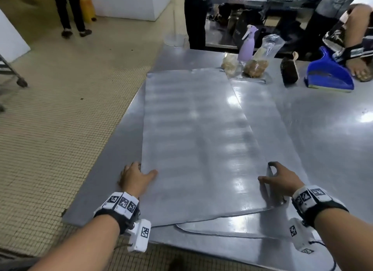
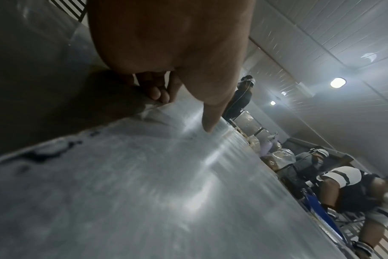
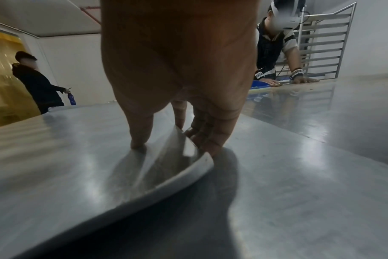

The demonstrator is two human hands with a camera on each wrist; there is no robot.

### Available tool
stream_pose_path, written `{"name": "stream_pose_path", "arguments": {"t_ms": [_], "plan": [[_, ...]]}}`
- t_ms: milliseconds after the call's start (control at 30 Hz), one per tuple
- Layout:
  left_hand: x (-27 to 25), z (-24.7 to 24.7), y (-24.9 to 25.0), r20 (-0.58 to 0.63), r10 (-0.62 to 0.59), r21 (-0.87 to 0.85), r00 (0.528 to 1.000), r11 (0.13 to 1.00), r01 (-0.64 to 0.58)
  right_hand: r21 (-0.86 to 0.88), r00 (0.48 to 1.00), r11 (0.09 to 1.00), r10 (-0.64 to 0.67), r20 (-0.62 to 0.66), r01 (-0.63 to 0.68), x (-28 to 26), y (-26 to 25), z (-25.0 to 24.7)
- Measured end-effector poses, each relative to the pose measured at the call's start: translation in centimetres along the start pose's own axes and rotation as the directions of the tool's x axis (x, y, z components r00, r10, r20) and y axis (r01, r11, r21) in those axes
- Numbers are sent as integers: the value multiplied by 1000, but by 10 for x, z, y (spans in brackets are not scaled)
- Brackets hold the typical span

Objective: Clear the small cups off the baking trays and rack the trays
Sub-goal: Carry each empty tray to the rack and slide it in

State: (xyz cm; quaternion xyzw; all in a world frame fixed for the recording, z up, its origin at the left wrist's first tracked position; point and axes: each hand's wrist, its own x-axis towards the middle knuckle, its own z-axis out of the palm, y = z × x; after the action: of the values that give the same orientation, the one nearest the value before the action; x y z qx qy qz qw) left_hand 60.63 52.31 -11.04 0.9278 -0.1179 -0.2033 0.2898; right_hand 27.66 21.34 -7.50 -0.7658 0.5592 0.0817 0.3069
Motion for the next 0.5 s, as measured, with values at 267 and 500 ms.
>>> {"name": "stream_pose_path", "arguments": {"t_ms": [267,500], "plan": [[-27,8,16,-35,8,-61,999,998,-10,4,1000,1000,-13,10,13,-2,28,-3],[-65,10,-1,-41,-55,-263,998,964,42,-20,998,999,-49,-26,49,-2,30,4]]}}
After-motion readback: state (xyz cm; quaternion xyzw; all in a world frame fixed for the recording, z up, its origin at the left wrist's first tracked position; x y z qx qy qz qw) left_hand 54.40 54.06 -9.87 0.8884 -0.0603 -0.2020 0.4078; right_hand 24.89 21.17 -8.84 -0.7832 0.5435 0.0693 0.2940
